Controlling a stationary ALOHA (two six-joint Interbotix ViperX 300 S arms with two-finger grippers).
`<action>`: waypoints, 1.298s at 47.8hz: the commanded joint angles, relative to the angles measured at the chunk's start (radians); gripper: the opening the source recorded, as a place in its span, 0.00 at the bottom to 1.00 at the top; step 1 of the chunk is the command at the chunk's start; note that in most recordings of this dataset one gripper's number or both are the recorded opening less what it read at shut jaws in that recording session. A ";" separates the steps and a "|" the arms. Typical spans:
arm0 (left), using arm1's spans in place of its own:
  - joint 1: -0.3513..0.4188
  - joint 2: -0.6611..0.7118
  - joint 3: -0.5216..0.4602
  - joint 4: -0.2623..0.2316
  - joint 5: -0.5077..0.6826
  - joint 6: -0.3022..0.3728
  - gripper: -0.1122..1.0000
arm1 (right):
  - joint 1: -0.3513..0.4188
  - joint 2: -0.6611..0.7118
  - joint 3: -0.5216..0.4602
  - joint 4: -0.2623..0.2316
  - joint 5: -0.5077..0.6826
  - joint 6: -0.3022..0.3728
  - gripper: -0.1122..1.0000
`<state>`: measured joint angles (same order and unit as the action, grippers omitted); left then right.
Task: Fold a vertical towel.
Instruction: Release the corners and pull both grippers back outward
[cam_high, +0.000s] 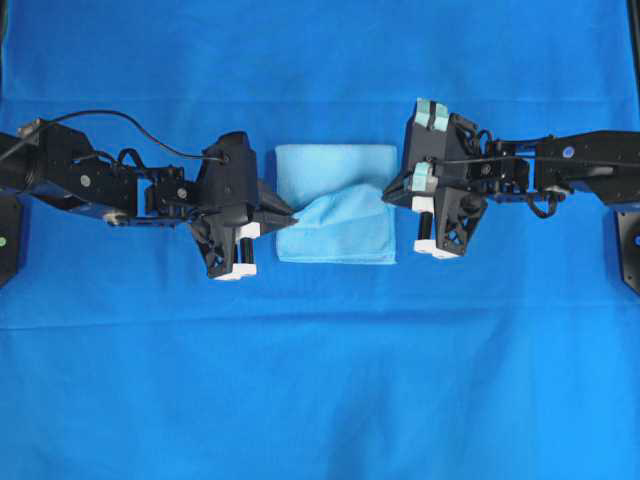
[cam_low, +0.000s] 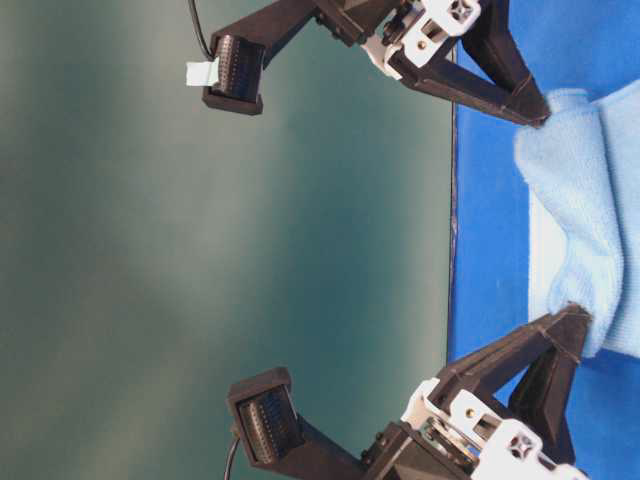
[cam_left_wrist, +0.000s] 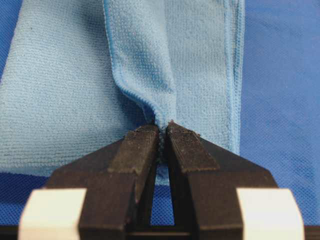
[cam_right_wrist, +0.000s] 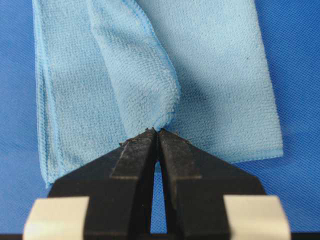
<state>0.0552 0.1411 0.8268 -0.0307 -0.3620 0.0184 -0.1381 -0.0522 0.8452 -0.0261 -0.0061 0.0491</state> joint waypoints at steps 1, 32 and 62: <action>-0.009 -0.014 -0.015 0.000 -0.009 -0.005 0.15 | 0.020 -0.012 -0.017 0.002 -0.005 0.002 0.13; -0.179 -0.067 -0.005 0.000 0.032 -0.044 0.60 | 0.212 -0.049 0.000 0.011 0.063 0.012 0.60; -0.190 -0.598 0.020 0.000 0.353 -0.051 0.60 | 0.222 -0.525 -0.006 -0.026 0.164 0.035 0.56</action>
<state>-0.1335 -0.3850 0.8575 -0.0307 -0.0353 -0.0337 0.0828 -0.5200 0.8575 -0.0445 0.1457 0.0844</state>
